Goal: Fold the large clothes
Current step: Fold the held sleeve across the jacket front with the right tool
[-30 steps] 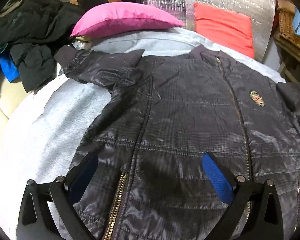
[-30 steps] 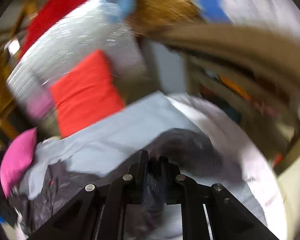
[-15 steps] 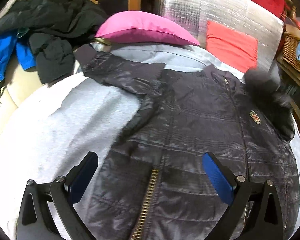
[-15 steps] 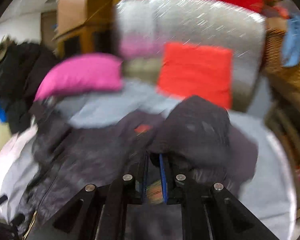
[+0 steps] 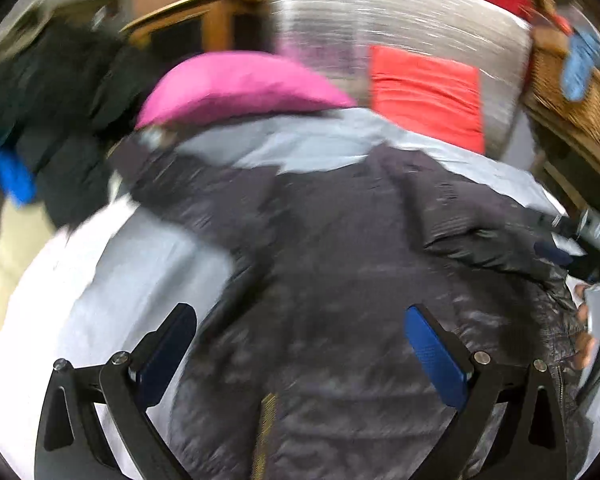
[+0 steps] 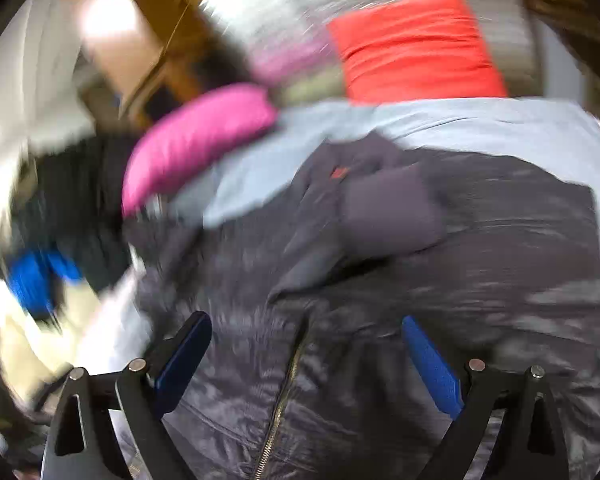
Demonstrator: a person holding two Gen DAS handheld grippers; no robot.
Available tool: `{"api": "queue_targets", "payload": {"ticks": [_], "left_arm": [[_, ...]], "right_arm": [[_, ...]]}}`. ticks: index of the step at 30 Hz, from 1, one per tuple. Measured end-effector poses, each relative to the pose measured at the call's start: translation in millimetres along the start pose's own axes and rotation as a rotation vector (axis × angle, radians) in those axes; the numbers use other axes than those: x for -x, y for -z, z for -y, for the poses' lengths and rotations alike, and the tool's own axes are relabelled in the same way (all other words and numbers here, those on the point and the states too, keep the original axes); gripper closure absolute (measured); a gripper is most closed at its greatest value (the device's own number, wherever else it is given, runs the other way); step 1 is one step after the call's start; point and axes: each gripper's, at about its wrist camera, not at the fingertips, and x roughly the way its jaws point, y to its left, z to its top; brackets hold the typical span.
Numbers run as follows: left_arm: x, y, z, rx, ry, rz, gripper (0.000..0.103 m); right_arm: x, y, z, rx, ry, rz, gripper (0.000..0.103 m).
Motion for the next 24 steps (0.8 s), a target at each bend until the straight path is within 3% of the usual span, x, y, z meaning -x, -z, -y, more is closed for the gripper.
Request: {"api": "queue_targets", "payload": {"ticks": [3, 6, 8, 15, 21, 24], "left_arm": [[-20.6, -28.3, 45.9, -0.115, 0.015, 0.007, 0.0], [-47.9, -55.1, 89.8, -0.203, 0.037, -0.012, 0.0], [-72.0, -72.2, 122.9, -0.271, 0.02, -0.02, 0.0], [-143.3, -75.1, 199.6, -0.525, -0.185, -0.069, 0.0], [-165.3, -61.4, 204.2, -0.609, -0.273, -0.084, 0.0], [-169.7, -58.5, 198.6, -0.59, -0.276, -0.092, 0.0]], "right_arm": [[13.8, -15.1, 50.6, -0.209, -0.077, 0.069, 0.005], [-0.1, -10.5, 102.0, -0.412, -0.122, 0.05, 0.005], [-8.2, -0.3, 119.5, -0.48, -0.172, 0.057, 0.006], [-4.7, 16.0, 128.6, -0.481, -0.29, 0.164, 0.005], [12.1, 22.9, 138.1, -0.432, -0.351, 0.206, 0.006], [14.0, 23.8, 134.8, -0.411, -0.338, 0.211, 0.006]]}}
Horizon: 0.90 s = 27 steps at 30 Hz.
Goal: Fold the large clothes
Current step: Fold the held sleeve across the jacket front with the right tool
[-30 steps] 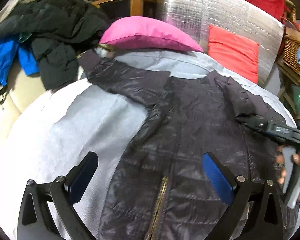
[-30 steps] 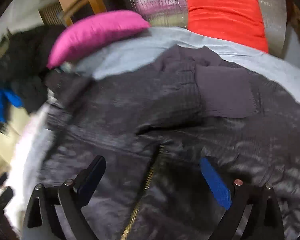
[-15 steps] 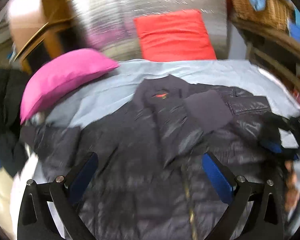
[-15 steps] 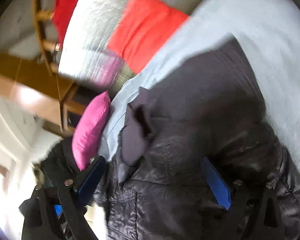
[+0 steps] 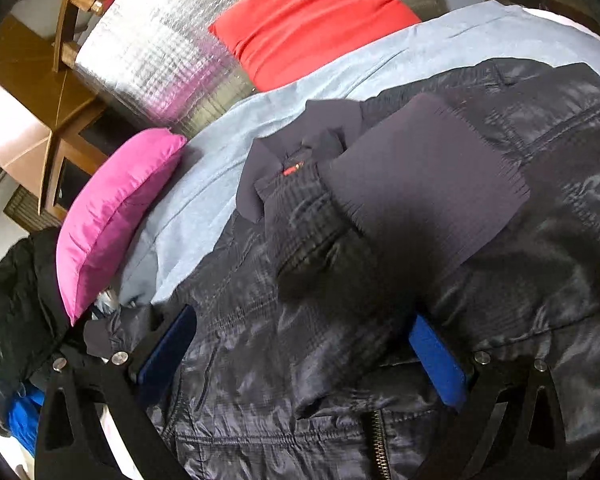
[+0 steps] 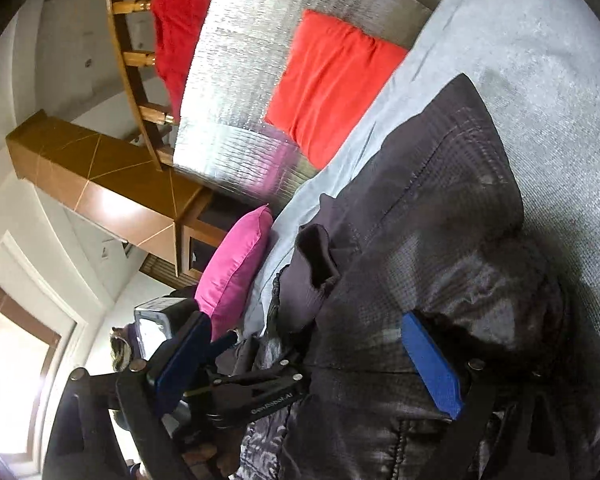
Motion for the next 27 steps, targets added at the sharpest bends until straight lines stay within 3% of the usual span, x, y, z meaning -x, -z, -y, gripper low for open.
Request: {"api": "queue_targets", "payload": {"ticks": [27], "left_arm": [[-2.2, 2.4, -11.0, 0.08, 0.015, 0.019, 0.0]], "right_arm": [[1.1, -2.2, -0.2, 0.005, 0.0, 0.008, 0.006]]}}
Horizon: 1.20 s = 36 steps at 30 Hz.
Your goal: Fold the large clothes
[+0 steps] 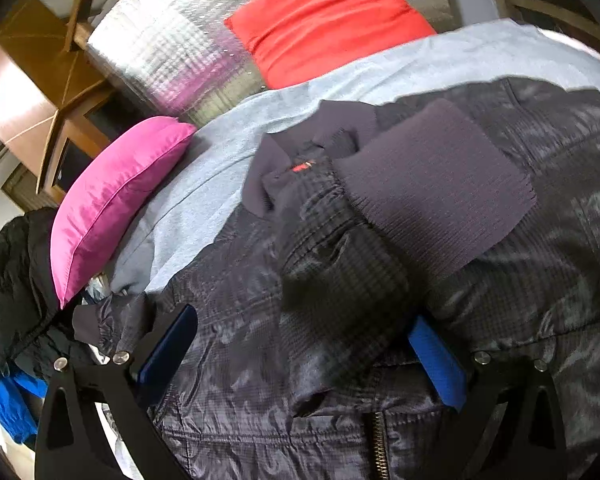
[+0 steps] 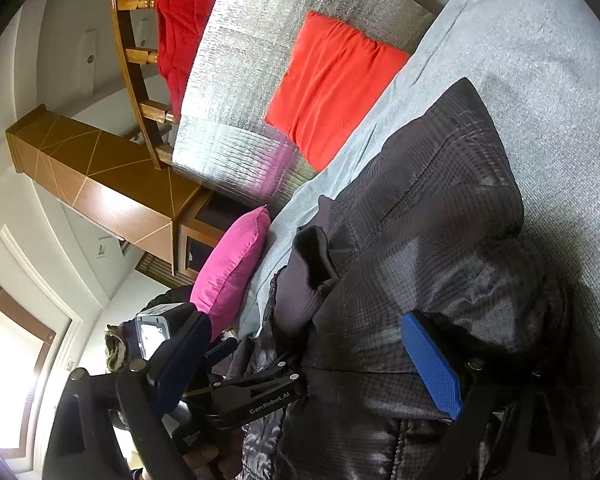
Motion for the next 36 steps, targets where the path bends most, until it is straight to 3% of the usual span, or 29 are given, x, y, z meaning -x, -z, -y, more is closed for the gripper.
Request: {"api": "queue_targets", "payload": {"ticks": [4, 8, 12, 18, 20, 21, 22, 23, 25, 28, 31, 33, 36], "left_arm": [[-4.9, 5.6, -40.8, 0.193, 0.03, -0.021, 0.0], [-24.7, 36.6, -98.2, 0.504, 0.119, -0.087, 0.0], [-36.2, 61.2, -120.1, 0.636, 0.165, -0.108, 0.0], [-54.7, 74.2, -137.3, 0.746, 0.334, -0.132, 0.0], [-65.7, 80.5, -143.8, 0.813, 0.404, -0.154, 0.014], [-71.6, 83.4, -146.2, 0.837, 0.438, -0.172, 0.041], [-77.6, 85.6, -147.3, 0.861, 0.509, -0.184, 0.06], [-77.2, 85.1, -145.1, 0.877, 0.543, -0.185, 0.063], [-67.4, 80.1, -149.0, 0.856, 0.535, -0.155, 0.075], [-20.8, 75.2, -149.7, 0.793, 0.455, -0.036, 0.076], [19.9, 93.5, -149.9, 0.784, 0.412, 0.048, 0.076], [24.6, 111.0, -147.4, 0.812, 0.388, 0.033, 0.076], [3.1, 128.3, -135.9, 0.816, 0.387, -0.076, 0.076]], "right_arm": [[0.0, -0.4, 0.7, 0.002, -0.001, 0.0, 0.006], [-0.4, -0.3, 0.2, 0.009, 0.004, -0.001, 0.006], [0.1, -0.6, 0.5, 0.015, 0.006, 0.0, 0.006], [-0.6, 0.1, -2.0, 0.032, 0.016, -0.003, 0.006], [-1.0, -0.3, -1.9, 0.035, 0.018, -0.007, 0.006], [-1.4, -0.6, -2.1, 0.037, 0.021, -0.011, 0.006], [-2.0, -1.3, -2.3, 0.035, 0.024, -0.015, 0.006], [-2.2, -1.9, -2.6, 0.03, 0.027, -0.02, 0.006], [-1.7, -5.9, -6.1, -0.005, 0.055, -0.047, 0.006], [14.6, -8.4, -19.4, -0.029, 0.07, -0.052, 0.006], [42.8, -5.5, -30.3, 0.015, 0.126, -0.044, 0.006], [58.1, -2.9, -31.6, 0.021, 0.171, -0.041, 0.006], [69.0, -3.3, -32.9, 0.044, 0.261, -0.044, 0.006]]}}
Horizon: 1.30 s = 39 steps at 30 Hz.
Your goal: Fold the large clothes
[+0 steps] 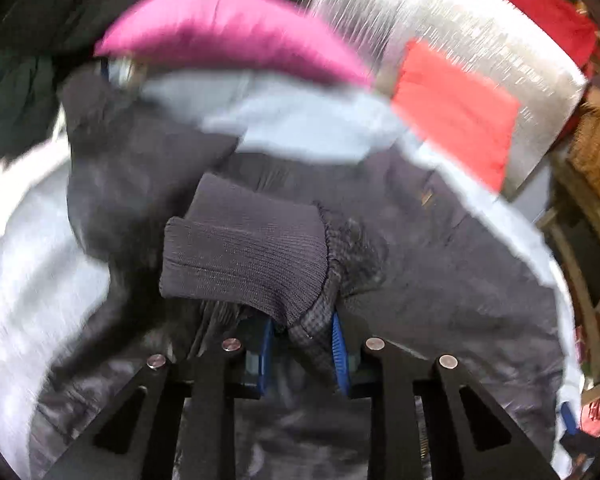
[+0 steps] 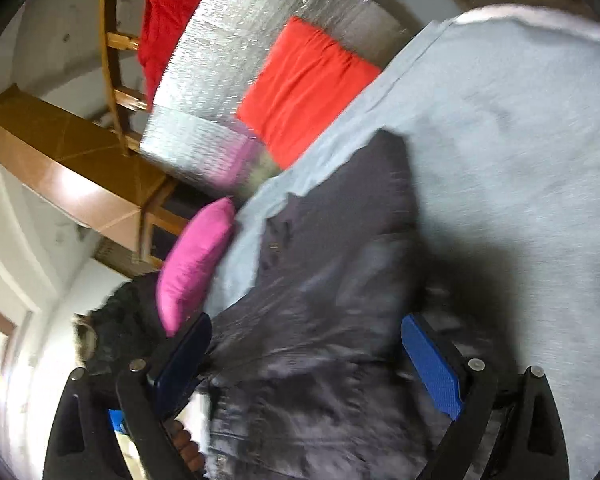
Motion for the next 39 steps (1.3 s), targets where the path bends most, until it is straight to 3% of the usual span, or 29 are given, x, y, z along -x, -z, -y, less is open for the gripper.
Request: {"api": "queue_targets", "payload": {"ticks": [2, 5, 9, 14, 15, 16, 17, 22, 25, 26, 28, 30, 32, 35, 39], "left_arm": [[-12.9, 6.3, -8.6, 0.029, -0.005, -0.058, 0.076], [-10.8, 8.1, -8.4, 0.028, 0.0, -0.06, 0.075], [-13.7, 7.9, -6.3, -0.013, -0.018, -0.08, 0.072], [-21.8, 7.8, -2.7, -0.066, -0.033, -0.067, 0.071], [-23.9, 7.2, -2.0, -0.077, -0.033, -0.063, 0.07], [-26.3, 6.1, -1.9, -0.083, -0.02, -0.06, 0.069], [-27.4, 5.1, -0.1, -0.091, -0.011, -0.061, 0.069], [-34.4, 5.4, 13.1, -0.146, 0.004, -0.051, 0.064], [-31.8, 3.5, 8.9, -0.159, 0.018, -0.061, 0.061], [-29.6, 1.6, 5.5, -0.156, 0.025, -0.065, 0.057], [-20.5, -1.9, -4.5, -0.139, 0.03, -0.064, 0.037], [-10.6, -7.2, -17.0, -0.099, 0.055, -0.029, 0.029], [-0.2, -9.1, -28.7, -0.062, 0.063, 0.0, 0.025], [-1.2, -13.2, -36.8, -0.031, 0.064, -0.012, 0.025], [-7.9, -16.0, -44.1, 0.014, 0.072, -0.023, 0.025]], "right_arm": [[1.3, -5.5, -0.7, 0.011, 0.058, -0.006, 0.006], [-4.2, -21.0, -3.9, 0.062, 0.148, -0.003, 0.006], [-40.5, -45.1, 5.8, 0.101, 0.243, -0.095, 0.006], [-80.5, -66.4, 8.2, 0.134, 0.268, -0.177, 0.006], [-87.3, -67.8, 3.7, 0.183, 0.283, -0.195, 0.028], [-94.2, -68.2, 0.4, 0.231, 0.326, -0.221, 0.069], [-94.7, -68.0, -2.0, 0.253, 0.364, -0.222, 0.092], [-98.9, -63.2, 6.2, 0.304, 0.464, -0.199, 0.092], [-92.2, -61.8, 5.5, 0.293, 0.458, -0.145, 0.087], [-89.6, -62.3, 4.1, 0.285, 0.459, -0.138, 0.082], [-71.7, -63.6, -4.2, 0.296, 0.495, -0.092, 0.067], [-48.4, -62.2, -20.3, 0.325, 0.506, -0.017, 0.03], [-34.8, -54.8, -41.7, 0.364, 0.454, 0.002, 0.03], [-35.5, -37.9, -63.2, 0.414, 0.381, -0.056, 0.03], [-61.6, -13.7, -62.2, 0.495, 0.456, -0.118, 0.03]]}}
